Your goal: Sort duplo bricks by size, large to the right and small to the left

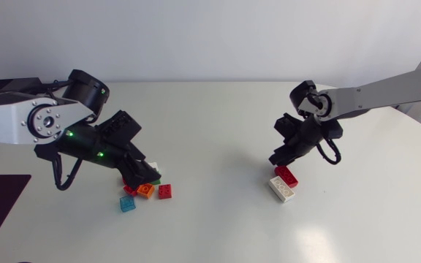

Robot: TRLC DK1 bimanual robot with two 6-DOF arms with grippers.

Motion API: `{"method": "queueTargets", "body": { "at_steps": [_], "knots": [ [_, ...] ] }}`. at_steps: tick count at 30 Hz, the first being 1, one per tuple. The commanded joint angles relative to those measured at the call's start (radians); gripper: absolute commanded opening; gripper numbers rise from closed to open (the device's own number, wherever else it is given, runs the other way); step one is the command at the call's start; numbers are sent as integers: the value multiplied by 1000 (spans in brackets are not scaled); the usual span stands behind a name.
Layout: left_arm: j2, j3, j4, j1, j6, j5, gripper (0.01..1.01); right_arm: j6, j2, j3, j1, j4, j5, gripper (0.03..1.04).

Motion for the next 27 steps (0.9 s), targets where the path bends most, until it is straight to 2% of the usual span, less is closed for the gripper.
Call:
{"method": "queueTargets", "body": {
  "at_steps": [1, 7, 10, 15, 18, 21, 27],
  "knots": [
    [-21, -16, 4, 6, -22, -4, 975, -16, -6, -61, 6, 1, -3, 151],
    [-24, -16, 4, 0, -22, -4, 975, -21, -126, -194, -3, 7, 5, 149],
    [-24, -8, 4, -9, -25, -4, 975, -18, -170, -203, -3, 10, 5, 164],
    [-49, 9, 3, -20, -49, -22, 975, 15, -227, -139, 22, -32, -3, 495],
    [-103, 3, -3, -8, -54, -38, 977, 45, -316, -151, 48, -47, -3, 695],
    [-162, 7, -34, 27, -51, -45, 977, 71, -437, -160, 54, -74, -2, 769],
    [-273, -10, -57, 109, -60, -73, 979, 111, -639, -202, 40, -110, 41, 854]
  ]
}}
